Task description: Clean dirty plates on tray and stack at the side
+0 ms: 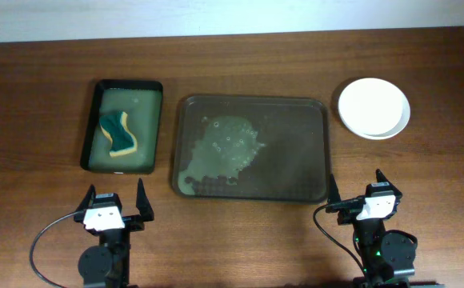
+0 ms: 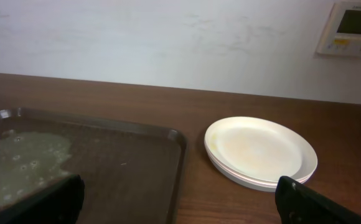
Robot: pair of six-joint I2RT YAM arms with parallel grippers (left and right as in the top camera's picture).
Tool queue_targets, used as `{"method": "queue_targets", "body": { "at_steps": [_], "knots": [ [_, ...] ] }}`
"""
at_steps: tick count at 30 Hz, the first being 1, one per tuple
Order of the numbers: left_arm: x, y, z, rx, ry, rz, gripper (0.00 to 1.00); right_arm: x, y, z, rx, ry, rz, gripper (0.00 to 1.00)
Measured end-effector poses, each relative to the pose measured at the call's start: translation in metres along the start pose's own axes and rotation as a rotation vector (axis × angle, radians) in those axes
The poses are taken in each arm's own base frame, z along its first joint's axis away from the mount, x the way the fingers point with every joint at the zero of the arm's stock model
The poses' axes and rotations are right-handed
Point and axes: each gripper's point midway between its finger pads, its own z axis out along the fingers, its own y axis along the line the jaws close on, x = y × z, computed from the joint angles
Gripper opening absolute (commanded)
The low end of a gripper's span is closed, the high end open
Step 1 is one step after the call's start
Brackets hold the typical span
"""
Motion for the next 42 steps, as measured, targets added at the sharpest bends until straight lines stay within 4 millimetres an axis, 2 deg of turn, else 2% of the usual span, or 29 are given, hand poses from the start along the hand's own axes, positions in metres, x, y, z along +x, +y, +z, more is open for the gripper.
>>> {"method": "queue_targets", "body": {
  "at_steps": [42],
  "knots": [
    [0.0002,0.0,0.0,0.0,0.0,0.032,0.99,0.0,0.0001,0.0,0.0,0.0,0.0,0.98]
  ]
}}
